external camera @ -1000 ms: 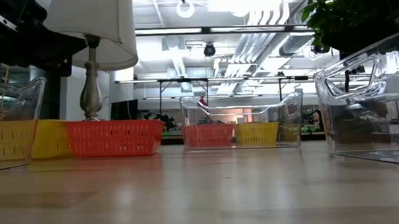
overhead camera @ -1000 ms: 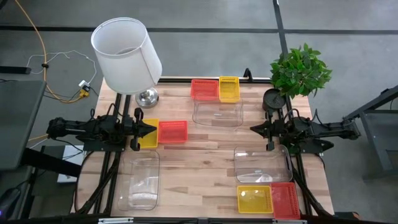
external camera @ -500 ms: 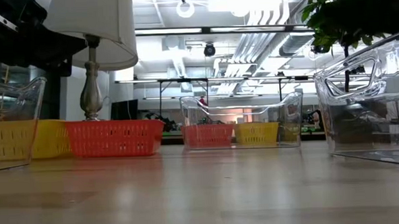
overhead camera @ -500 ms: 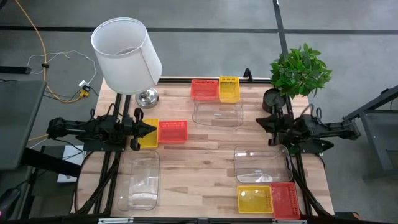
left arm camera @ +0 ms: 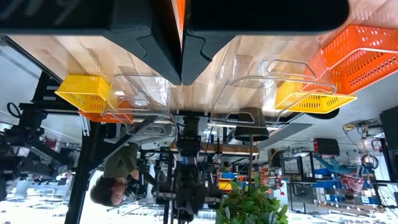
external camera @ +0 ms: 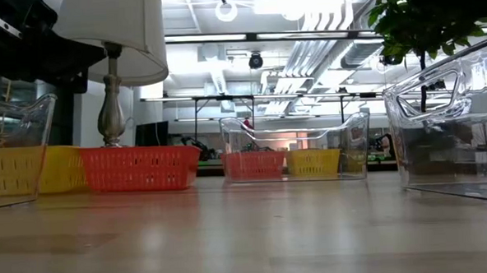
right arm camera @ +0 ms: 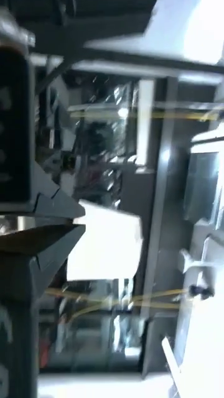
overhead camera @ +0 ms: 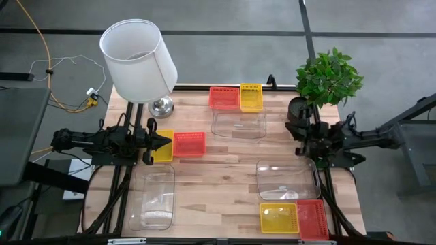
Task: Stack baskets by color
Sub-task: Stack the bottom yellow bin on the top yellow bin
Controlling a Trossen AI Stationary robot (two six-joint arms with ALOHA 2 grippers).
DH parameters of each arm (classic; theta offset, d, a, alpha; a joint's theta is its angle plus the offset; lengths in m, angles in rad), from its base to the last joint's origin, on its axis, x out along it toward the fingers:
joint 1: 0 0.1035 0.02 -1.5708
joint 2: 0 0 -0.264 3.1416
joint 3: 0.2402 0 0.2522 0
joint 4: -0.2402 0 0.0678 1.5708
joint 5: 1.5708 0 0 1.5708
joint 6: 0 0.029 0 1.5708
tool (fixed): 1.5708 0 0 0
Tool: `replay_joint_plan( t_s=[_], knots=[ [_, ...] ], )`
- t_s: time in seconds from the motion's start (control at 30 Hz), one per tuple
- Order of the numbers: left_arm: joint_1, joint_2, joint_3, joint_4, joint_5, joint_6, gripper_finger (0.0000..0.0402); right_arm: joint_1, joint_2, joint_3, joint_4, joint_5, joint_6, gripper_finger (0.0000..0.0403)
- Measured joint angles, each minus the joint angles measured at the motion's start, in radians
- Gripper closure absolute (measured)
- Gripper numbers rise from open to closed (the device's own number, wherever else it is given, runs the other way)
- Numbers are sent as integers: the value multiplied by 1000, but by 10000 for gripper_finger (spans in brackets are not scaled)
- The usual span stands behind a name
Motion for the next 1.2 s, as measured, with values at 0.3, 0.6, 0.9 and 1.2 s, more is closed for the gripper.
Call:
replay_joint_plan(
  t_s=[0.3,0.6,0.9,1.2],
  knots=[
    [0,0,0,0,0,0,401,0,453,275,-115,347,43,239],
    [0,0,0,0,0,0,401,-12,747,624,-517,594,228,178],
    [0,0,0,0,0,0,401,-92,881,803,-831,571,389,178],
    [0,0,0,0,0,0,401,-137,872,812,-927,62,480,178]
  ],
)
